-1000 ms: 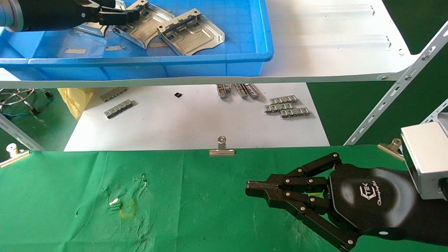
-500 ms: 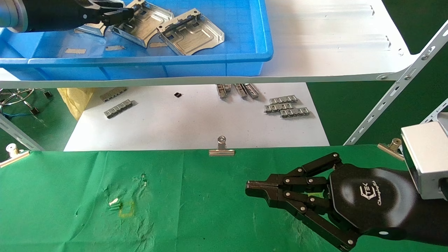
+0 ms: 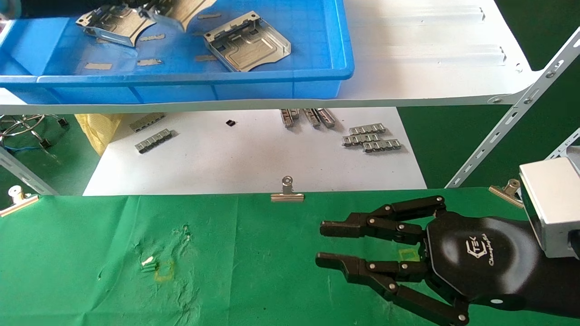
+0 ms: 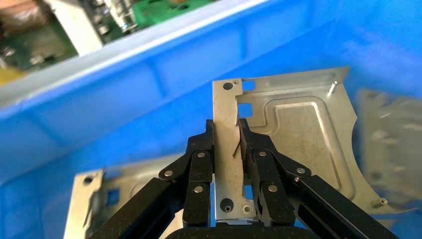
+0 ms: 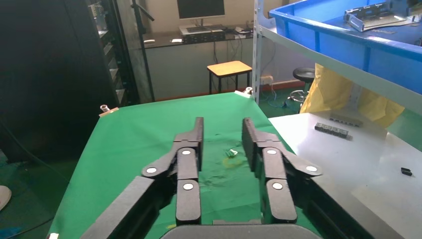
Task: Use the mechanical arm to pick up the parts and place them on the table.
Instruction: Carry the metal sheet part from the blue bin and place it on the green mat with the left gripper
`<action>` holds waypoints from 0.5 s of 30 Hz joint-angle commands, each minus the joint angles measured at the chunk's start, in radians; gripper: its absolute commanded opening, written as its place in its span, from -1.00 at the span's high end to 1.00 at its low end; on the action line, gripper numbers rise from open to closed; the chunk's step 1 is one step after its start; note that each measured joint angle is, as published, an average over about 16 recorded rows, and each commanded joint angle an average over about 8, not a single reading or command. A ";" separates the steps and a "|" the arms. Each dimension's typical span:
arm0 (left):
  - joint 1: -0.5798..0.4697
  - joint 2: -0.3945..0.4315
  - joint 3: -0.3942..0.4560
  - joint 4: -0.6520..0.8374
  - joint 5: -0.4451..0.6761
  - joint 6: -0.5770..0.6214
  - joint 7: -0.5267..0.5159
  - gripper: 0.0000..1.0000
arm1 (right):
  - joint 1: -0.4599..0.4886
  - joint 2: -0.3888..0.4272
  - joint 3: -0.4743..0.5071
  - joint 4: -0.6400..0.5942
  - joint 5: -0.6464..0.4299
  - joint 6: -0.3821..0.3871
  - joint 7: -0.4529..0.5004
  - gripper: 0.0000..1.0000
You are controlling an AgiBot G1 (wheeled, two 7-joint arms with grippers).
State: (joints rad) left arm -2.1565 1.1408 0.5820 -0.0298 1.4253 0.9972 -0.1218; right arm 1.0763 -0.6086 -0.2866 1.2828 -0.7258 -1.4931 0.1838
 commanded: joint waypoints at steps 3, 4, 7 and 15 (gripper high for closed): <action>-0.013 -0.015 -0.013 -0.016 -0.020 0.069 0.021 1.00 | 0.000 0.000 0.000 0.000 0.000 0.000 0.000 -1.00; -0.013 -0.021 -0.016 -0.023 -0.025 0.101 0.033 1.00 | 0.000 0.000 0.000 0.000 0.000 0.000 0.000 -1.00; -0.010 -0.039 -0.027 -0.042 -0.044 0.206 0.078 1.00 | 0.000 0.000 -0.001 0.000 0.000 0.000 0.000 -1.00; 0.008 -0.094 -0.064 -0.077 -0.110 0.484 0.217 1.00 | 0.000 0.000 -0.001 0.000 0.001 0.000 -0.001 -1.00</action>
State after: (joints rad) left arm -2.1445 1.0479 0.5251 -0.1136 1.3216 1.4622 0.0943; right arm 1.0766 -0.6082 -0.2876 1.2828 -0.7251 -1.4926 0.1833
